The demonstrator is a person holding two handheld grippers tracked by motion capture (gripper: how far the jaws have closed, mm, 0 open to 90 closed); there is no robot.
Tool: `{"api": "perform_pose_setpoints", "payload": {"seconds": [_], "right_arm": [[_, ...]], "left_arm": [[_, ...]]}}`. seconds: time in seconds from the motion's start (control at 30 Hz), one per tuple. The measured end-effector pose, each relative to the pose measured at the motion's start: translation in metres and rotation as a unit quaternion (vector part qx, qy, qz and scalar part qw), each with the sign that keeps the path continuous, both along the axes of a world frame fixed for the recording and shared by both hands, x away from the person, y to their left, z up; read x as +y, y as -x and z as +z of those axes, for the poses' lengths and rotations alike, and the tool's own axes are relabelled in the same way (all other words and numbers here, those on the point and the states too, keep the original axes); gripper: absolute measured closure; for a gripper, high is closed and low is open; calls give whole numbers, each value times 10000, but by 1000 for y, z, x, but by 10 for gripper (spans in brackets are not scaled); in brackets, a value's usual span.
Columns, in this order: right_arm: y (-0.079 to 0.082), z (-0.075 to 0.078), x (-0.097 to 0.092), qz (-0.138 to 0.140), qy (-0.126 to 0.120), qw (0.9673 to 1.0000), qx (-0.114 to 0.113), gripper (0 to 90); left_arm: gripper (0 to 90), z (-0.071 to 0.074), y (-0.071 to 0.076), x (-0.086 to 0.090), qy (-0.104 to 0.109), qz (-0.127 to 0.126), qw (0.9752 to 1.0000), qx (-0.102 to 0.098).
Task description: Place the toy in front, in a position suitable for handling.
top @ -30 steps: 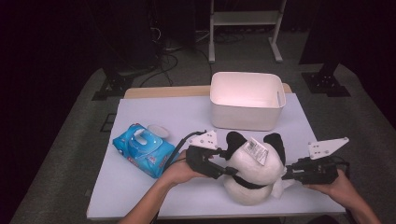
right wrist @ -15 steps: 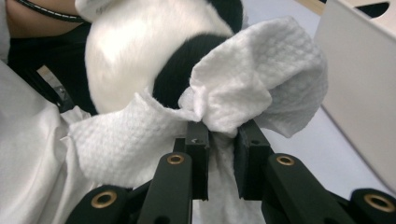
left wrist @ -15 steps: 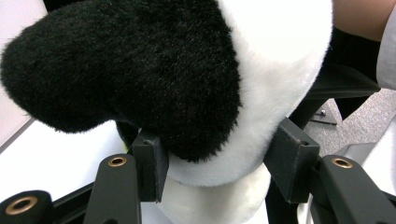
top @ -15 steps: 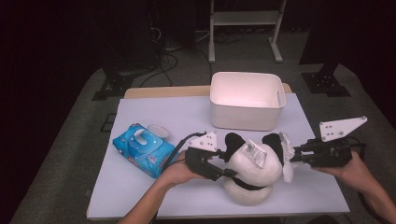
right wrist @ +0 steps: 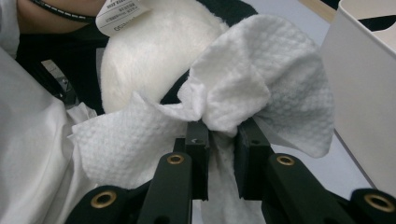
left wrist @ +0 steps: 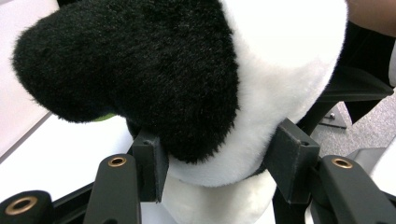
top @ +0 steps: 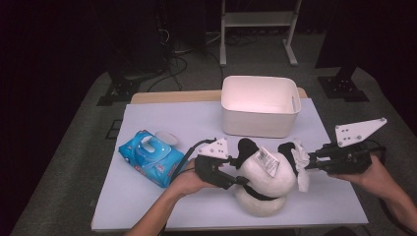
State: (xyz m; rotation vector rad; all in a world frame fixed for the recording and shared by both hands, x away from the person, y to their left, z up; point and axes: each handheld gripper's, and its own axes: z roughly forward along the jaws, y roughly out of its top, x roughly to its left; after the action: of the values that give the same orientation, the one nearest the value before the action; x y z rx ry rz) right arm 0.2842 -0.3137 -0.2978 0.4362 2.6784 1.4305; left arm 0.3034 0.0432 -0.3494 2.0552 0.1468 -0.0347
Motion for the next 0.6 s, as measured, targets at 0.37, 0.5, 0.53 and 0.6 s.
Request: {"api": "perform_pose_setpoints", "payload": {"seconds": [0.37,0.5,0.53,0.6], "right_arm": [[0,5,0,38,247,9997,0,771],[-9,12,2,-64,292,9995,-49,771],[-12,14,3,-82,325,9994,-93,770],[-15,17,4,-133,355,9992,-80,770]], "left_arm": [[466,3,2,-4,-44,-89,9999,-72],[473,4,4,-6,-58,-201,9997,-136],[474,4,4,-6,-57,-206,9997,-139],[474,4,4,-7,-48,-215,9997,-141]]}}
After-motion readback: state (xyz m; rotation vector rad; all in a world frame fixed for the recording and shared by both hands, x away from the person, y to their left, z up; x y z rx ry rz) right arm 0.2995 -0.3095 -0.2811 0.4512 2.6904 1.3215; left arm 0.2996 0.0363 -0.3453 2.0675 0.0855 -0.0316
